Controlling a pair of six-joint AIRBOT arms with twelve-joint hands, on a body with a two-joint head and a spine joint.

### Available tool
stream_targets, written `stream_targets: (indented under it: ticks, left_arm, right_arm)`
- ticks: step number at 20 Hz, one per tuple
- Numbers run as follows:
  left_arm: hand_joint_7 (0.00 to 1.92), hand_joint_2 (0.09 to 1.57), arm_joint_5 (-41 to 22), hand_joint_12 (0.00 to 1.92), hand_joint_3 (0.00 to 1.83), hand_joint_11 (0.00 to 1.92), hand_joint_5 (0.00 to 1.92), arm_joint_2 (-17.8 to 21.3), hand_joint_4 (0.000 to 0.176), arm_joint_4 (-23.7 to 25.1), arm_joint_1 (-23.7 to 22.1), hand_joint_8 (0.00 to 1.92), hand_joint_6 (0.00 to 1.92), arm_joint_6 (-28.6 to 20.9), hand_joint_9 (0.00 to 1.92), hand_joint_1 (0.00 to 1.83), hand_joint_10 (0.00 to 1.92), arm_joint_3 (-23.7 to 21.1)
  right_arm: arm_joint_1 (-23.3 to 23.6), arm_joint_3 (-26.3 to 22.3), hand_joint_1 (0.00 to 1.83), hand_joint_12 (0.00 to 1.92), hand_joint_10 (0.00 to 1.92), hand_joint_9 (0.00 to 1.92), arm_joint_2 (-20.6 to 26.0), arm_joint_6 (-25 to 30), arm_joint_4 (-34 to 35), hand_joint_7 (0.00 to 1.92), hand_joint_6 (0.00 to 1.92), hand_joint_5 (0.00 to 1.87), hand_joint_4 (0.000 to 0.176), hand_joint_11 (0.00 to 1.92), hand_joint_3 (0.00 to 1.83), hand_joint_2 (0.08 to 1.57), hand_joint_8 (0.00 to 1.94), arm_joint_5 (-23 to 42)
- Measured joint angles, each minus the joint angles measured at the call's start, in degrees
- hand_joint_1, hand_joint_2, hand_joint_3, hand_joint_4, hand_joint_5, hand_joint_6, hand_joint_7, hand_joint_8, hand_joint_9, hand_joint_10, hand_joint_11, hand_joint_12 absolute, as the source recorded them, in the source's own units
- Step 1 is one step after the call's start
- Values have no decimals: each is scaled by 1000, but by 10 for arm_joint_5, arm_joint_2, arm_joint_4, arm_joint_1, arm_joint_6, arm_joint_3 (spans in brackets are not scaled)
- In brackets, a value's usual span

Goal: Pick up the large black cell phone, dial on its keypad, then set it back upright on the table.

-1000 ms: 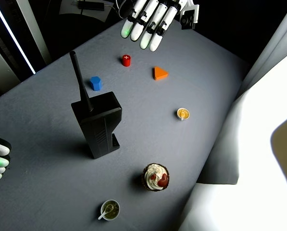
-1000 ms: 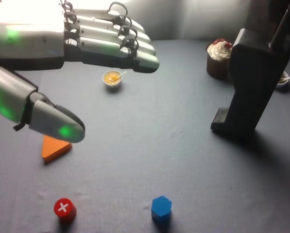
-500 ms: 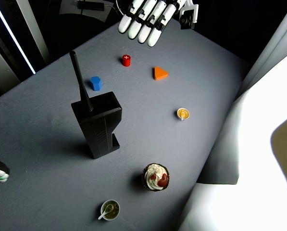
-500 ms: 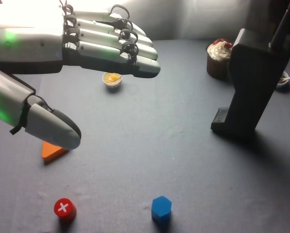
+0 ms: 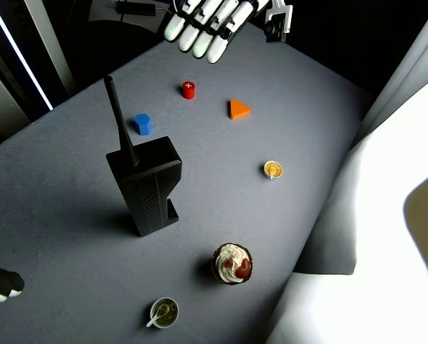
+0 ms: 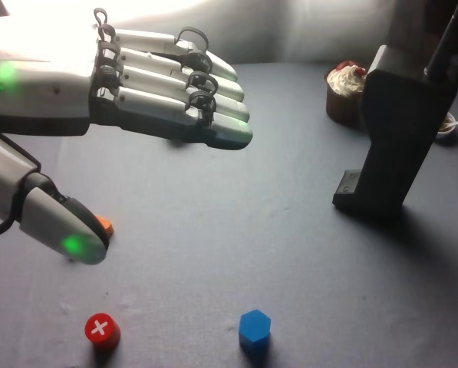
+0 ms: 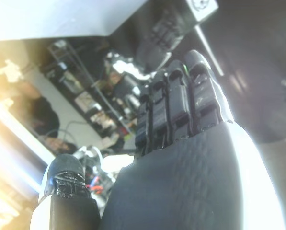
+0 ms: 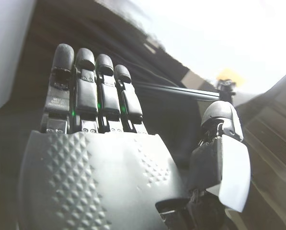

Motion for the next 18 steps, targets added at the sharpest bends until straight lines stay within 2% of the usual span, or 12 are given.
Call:
stream_targets:
  ticks: [2, 4, 5, 7, 9, 10, 11, 12, 15, 18]
  left_arm:
    - [209, 1071, -3, 433, 0, 0, 180, 0, 0, -13, 0, 3, 2, 12, 170, 0, 3, -1]
    - [210, 1076, -3, 433, 3, 0, 179, 0, 0, -21, -1, 3, 1, -5, 171, 0, 3, 0]
    - [203, 1076, -3, 422, 1, 0, 170, -2, 0, -11, -1, 0, 0, -15, 164, 0, 0, 0]
    - [195, 1078, -9, 401, 2, 0, 161, -2, 0, 13, -1, 1, 1, 2, 158, 0, 1, 0]
    - [204, 1077, -13, 383, 0, 0, 170, -2, 0, 53, -3, 3, 3, -5, 163, 0, 2, 0]
    - [220, 1080, -15, 433, 1, 0, 182, -2, 0, 63, -3, 5, 5, -5, 185, 0, 7, 0]
    - [222, 1075, -17, 443, 0, 0, 184, -2, 0, 64, -3, 5, 4, -6, 185, 0, 5, 0]
    - [218, 1077, -16, 443, 0, 0, 182, -2, 0, 52, -3, 3, 3, -5, 178, 0, 2, 0]
    - [216, 1072, -11, 464, 0, 0, 178, -2, 0, 25, -3, 1, 1, -8, 184, 0, 3, 0]
    - [228, 1076, -10, 489, 0, 0, 198, -2, 0, 44, -3, 3, 4, -9, 200, 6, 4, 0]
  right_arm:
    - [9, 6, 209, 745, 0, 227, -12, -1, -36, 213, 0, 164, 0, 0, 0, 917, 0, -5]
    - [21, 15, 281, 726, 1, 209, -26, -7, -65, 196, 2, 151, 0, 0, 0, 907, 2, -15]
    - [28, 26, 284, 693, 0, 190, -34, -9, -70, 173, 0, 131, 0, 0, 1, 918, 0, -24]
    - [40, 41, 332, 634, 0, 165, -44, -13, -68, 144, 0, 117, 0, 0, 3, 926, 0, -33]
    - [55, 58, 350, 605, 0, 149, -50, -13, -66, 128, 1, 108, 0, 0, 4, 935, 0, -43]
    - [66, 64, 370, 520, 2, 120, -51, -14, -64, 101, 2, 80, 0, 0, 4, 937, 3, -52]
    - [76, 70, 480, 367, 0, 69, -52, -13, -66, 56, 1, 39, 0, 0, 0, 930, 1, -62]
    - [85, 75, 506, 295, 0, 44, -54, -13, -67, 24, 0, 7, 0, 0, 2, 934, 2, -68]
    - [97, 84, 660, 265, 1, 36, -61, -14, -68, 23, 0, 0, 0, 0, 0, 914, 2, -82]
    - [109, 88, 675, 173, 0, 0, -71, -15, -69, 0, 0, 0, 0, 0, 6, 942, 0, -89]
